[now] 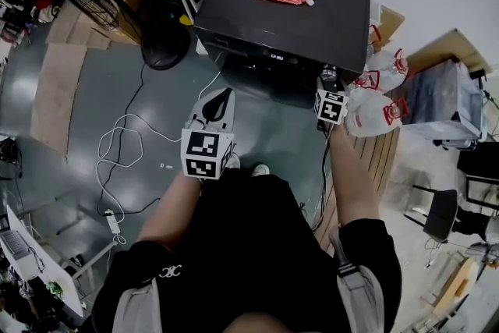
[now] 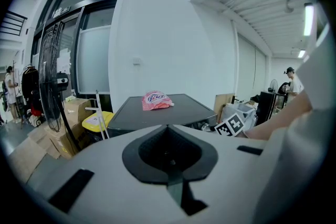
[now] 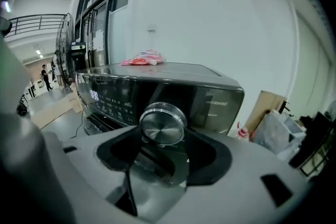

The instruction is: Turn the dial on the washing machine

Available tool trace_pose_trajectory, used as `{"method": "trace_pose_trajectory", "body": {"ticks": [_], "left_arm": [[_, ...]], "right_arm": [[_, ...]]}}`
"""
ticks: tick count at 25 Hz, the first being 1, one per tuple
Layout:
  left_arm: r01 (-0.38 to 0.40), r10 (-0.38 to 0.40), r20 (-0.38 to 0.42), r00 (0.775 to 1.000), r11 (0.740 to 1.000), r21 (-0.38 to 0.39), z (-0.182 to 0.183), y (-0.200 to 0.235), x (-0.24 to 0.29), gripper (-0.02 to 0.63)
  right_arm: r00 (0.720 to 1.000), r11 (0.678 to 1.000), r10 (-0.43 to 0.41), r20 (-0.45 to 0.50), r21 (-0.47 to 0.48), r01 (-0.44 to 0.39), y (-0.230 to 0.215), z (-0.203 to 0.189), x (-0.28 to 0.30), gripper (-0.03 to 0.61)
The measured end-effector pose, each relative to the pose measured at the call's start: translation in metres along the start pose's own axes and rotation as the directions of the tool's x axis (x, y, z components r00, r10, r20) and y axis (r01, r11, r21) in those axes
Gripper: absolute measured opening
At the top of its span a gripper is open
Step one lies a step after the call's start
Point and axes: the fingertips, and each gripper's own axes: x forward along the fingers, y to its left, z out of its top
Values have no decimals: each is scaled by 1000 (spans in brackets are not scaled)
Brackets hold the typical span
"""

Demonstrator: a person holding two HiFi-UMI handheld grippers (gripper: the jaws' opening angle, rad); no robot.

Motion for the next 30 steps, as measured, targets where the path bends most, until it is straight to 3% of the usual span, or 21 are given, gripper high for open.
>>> {"method": "trace_pose_trajectory", "body": {"ticks": [7,10,13,18,25,30], "left_arm": [[2,-2,-2,1000,1000,5,1,-3,2,-5],[1,-1,-2,1000,1000,10,1,-5,1,-5],[-2,2,-1,1000,1000,12,2,-3,0,-5],[-1,1,1,1000,1000,19,3,-5,-1,-5],[1,-1,-2,1000,1000,23,2,-6,-2,-5],[3,-3,-2,1000,1000,24,2,-7,-1,-5]], "right_arm": [[999,996,33,6,82,-33,0,0,2,261],[998,983,66,19,170,-68,-1,-1,2,261],[992,947,116,43,298,-124,0,-2,3,261],[972,853,213,104,465,-237,-1,-3,4,261],[964,813,225,141,518,-265,0,-4,3,261],[951,739,249,184,598,-309,1,-3,3,261]]}}
